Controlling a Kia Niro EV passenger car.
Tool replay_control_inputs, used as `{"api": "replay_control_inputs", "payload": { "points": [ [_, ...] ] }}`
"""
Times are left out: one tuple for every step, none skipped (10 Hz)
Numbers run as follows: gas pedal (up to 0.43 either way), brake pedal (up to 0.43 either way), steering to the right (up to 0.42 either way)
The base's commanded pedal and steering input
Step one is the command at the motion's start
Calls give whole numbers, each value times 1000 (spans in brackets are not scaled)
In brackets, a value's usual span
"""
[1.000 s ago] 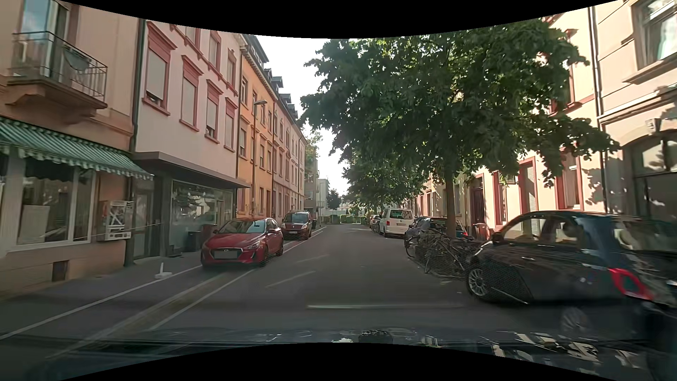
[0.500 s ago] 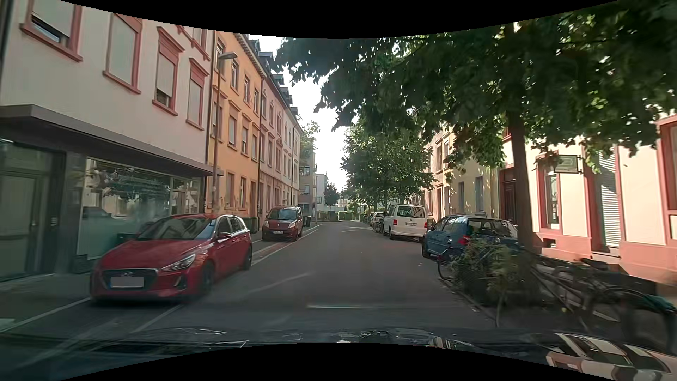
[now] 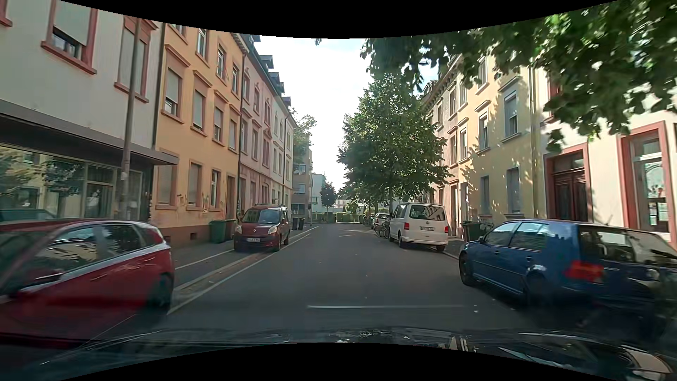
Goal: Follow the waypoints while adhering to traffic rules and regulations
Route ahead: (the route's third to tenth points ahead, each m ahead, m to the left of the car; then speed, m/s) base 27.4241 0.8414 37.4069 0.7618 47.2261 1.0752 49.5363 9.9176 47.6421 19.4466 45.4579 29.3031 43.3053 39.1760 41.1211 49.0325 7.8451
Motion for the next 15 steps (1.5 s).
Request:
{"api": "replay_control_inputs", "payload": {
  "points": [
    [87, 0, 7],
    [87, 0, 7],
    [79, 0, 7],
    [67, 0, 6],
    [59, 0, 5],
    [59, 0, 4],
    [47, 0, 4],
    [47, 0, 4],
    [47, 0, 4],
    [47, 0, 4],
    [47, 0, 3],
    [47, 0, 3],
    [47, 0, 3],
    [47, 0, 3],
    [47, 0, 3]
  ]
}}
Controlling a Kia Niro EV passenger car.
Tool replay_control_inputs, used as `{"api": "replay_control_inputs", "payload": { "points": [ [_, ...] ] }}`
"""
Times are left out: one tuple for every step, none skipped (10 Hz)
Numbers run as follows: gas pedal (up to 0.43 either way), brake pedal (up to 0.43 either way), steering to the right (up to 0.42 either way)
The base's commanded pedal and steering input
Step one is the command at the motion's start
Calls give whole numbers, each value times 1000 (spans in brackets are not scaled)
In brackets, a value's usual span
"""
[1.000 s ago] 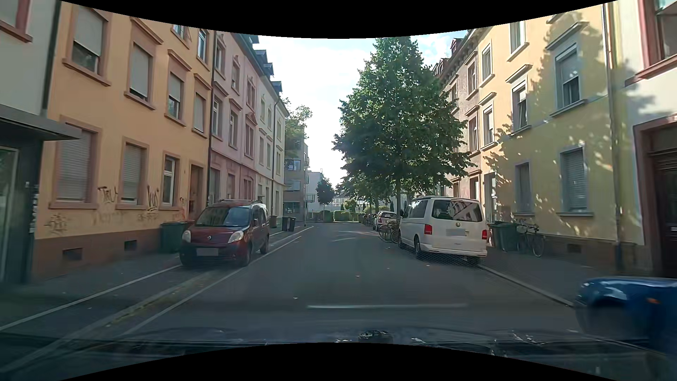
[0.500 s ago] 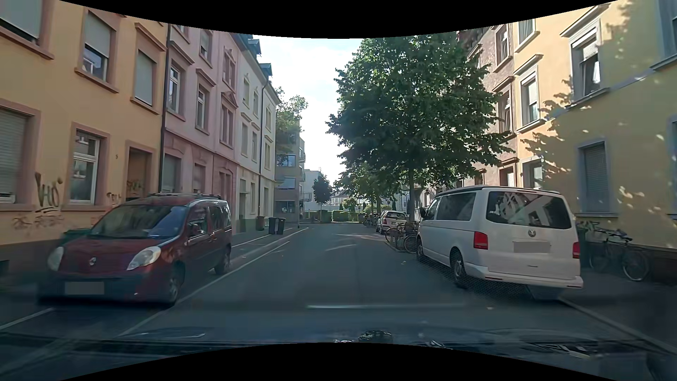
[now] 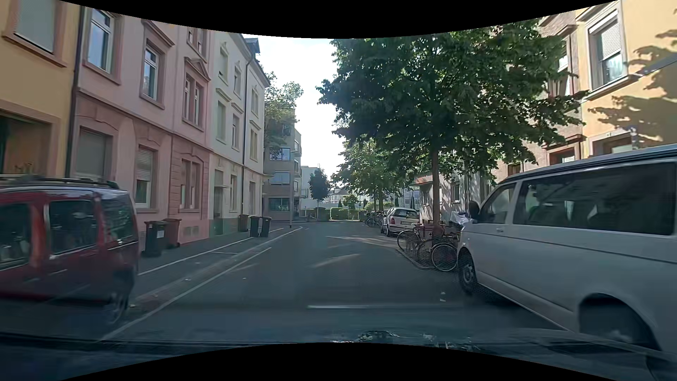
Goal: Follow the waypoints while adhering to traffic rules and regulations
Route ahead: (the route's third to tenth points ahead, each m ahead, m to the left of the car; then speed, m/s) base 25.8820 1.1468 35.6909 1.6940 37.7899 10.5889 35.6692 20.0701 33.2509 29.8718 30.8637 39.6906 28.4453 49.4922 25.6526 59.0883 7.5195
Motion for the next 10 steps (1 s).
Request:
{"api": "replay_control_inputs", "payload": {
  "points": [
    [47, 0, 3],
    [47, 0, 3],
    [39, 0, 3],
    [39, 0, 3],
    [28, 0, 3],
    [28, 0, 4],
    [28, 0, 5],
    [20, 0, 5],
    [8, 0, 5],
    [0, 0, 4]
  ]
}}
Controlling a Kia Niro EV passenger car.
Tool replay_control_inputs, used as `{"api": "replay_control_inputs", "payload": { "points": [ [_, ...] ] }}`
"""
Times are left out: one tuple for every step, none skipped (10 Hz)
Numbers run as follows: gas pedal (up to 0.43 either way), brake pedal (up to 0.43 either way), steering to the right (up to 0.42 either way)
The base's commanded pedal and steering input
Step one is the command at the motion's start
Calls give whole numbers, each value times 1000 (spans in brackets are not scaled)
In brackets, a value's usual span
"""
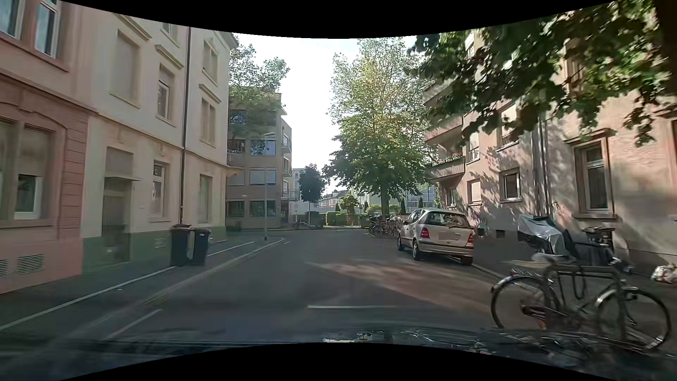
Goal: Follow the waypoints while adhering to traffic rules and regulations
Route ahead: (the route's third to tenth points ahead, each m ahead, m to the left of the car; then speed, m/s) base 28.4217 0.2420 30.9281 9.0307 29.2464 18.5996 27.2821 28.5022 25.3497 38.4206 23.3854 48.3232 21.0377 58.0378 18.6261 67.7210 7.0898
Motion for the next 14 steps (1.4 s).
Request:
{"api": "replay_control_inputs", "payload": {
  "points": [
    [0, 0, 4],
    [0, 0, 4],
    [0, 0, 3],
    [0, 0, 3],
    [0, 0, 3],
    [0, 0, 3],
    [0, 0, 3],
    [0, 0, 2],
    [0, 6, 2],
    [0, 43, 2],
    [0, 67, 1],
    [0, 91, 0],
    [0, 116, -2],
    [0, 128, -2]
  ]
}}
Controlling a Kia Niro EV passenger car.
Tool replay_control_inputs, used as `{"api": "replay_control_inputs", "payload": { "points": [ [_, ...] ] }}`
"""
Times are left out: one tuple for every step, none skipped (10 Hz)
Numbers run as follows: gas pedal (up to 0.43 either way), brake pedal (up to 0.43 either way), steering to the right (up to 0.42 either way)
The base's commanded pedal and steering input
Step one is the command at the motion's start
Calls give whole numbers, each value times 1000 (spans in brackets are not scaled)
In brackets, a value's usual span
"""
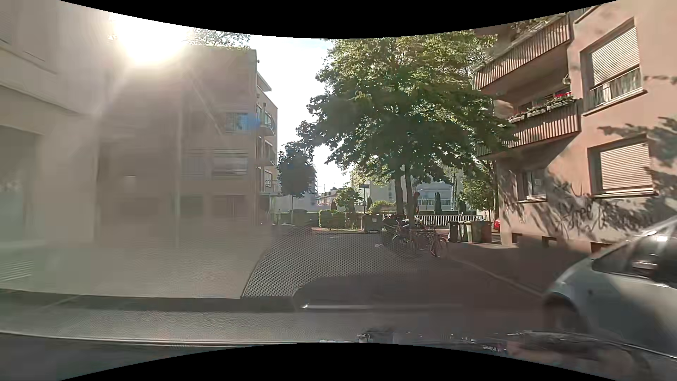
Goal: Follow the waypoints while adhering to traffic rules and regulations
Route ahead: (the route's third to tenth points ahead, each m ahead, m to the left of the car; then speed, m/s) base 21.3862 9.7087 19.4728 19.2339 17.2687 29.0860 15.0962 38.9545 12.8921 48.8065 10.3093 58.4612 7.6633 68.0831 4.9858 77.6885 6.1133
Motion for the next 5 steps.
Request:
{"api": "replay_control_inputs", "payload": {
  "points": [
    [0, 134, -2],
    [0, 140, -4],
    [0, 146, -7],
    [0, 152, -13],
    [0, 159, -16]
  ]
}}
